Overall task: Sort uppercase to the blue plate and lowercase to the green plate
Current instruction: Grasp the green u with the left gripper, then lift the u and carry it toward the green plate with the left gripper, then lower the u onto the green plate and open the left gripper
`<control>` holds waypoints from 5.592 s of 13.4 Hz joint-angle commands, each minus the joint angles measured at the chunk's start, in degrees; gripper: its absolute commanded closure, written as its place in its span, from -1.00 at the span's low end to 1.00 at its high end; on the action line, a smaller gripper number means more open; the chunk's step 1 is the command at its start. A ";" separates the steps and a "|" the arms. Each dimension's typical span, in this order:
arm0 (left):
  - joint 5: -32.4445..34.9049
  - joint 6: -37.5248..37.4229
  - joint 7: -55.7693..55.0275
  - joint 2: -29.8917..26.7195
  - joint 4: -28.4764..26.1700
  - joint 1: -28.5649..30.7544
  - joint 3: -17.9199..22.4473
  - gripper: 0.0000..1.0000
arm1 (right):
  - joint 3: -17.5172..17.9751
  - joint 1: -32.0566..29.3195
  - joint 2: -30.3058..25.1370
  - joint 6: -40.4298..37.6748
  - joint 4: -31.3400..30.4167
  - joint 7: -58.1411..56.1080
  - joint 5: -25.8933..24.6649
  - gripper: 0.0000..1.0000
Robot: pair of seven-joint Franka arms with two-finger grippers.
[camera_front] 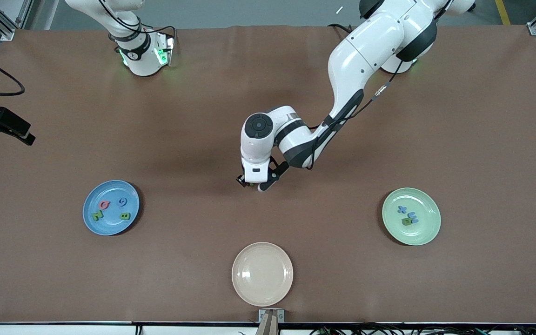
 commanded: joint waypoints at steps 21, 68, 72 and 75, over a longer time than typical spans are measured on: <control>-0.43 3.10 -0.48 3.48 2.29 -4.17 4.77 0.13 | 0.37 0.11 -0.55 -1.94 -0.34 0.58 -0.89 -1.00; 0.45 -13.95 48.45 -14.18 -9.04 27.71 5.21 1.00 | 0.29 0.02 -0.64 0.17 -0.52 1.10 -3.01 -1.00; 0.80 -13.86 57.16 -16.64 -14.05 33.96 5.21 0.99 | 0.29 0.02 -0.64 0.17 -0.52 1.10 -3.01 -1.00; 0.80 -13.25 60.69 -16.82 -17.21 37.57 5.21 0.99 | 0.29 0.02 -0.64 0.17 -0.52 1.10 -3.01 -1.00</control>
